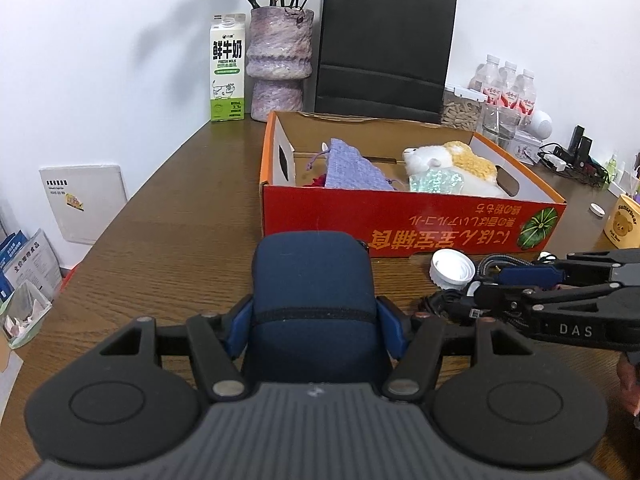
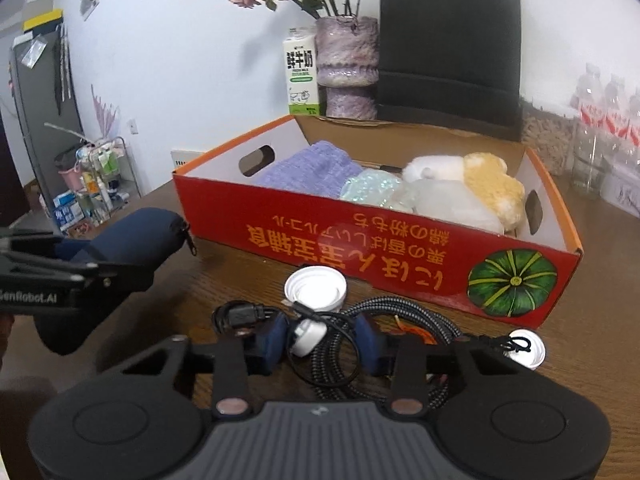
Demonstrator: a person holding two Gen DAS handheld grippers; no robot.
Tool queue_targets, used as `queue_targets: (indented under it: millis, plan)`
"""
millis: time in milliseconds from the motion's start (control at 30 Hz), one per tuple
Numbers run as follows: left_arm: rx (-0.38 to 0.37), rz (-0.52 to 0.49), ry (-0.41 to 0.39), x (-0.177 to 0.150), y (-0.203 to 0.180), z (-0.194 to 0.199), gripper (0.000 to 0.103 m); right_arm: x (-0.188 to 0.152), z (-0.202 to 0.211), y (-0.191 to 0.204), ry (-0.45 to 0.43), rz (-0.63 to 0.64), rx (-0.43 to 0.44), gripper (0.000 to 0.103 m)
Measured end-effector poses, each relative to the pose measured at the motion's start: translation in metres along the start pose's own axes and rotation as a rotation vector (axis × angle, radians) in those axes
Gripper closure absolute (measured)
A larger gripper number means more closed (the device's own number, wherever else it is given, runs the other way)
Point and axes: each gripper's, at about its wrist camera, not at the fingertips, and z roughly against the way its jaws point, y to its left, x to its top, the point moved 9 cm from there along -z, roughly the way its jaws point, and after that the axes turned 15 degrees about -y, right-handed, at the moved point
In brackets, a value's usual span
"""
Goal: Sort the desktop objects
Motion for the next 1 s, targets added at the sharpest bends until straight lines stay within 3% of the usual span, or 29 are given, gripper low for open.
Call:
queue_targets:
  millis: [233,367,567,667,733,800,833,967,1000]
  plan:
    - [-0.001,-0.002,-0.005,0.002,0.0,0.002,0.039,0.005,0.011,0.002,-0.027,-0.005,0.007,0.078]
    - [-0.004,-0.006,-0.009,0.004,-0.002,0.003,0.038,0.011,0.019,0.002,-0.05,-0.005,0.005,0.094]
    - [-0.013,-0.014,-0.022,0.009,-0.007,0.006,0.038,0.017,0.027,0.001,-0.079,0.008,0.0,0.101]
    - [-0.018,-0.02,-0.025,0.01,-0.01,0.007,0.038,0.02,0.03,0.001,-0.092,0.018,-0.001,0.101]
    - [-0.019,-0.02,-0.026,0.01,-0.011,0.007,0.039,0.02,0.028,0.0,-0.083,0.023,0.006,0.094]
    - [-0.019,-0.02,-0.024,0.009,-0.011,0.007,0.038,0.017,0.021,0.0,-0.061,0.04,0.006,0.069]
    - [-0.019,-0.02,-0.021,0.008,-0.011,0.007,0.038,0.016,0.018,0.001,-0.06,0.051,0.001,0.064]
    - [-0.013,-0.017,-0.015,0.006,-0.008,0.006,0.038,0.012,-0.002,-0.004,-0.033,0.061,-0.019,0.064]
    - [-0.012,-0.016,-0.015,0.006,-0.007,0.006,0.039,0.011,-0.006,-0.005,-0.022,0.054,-0.016,0.07]
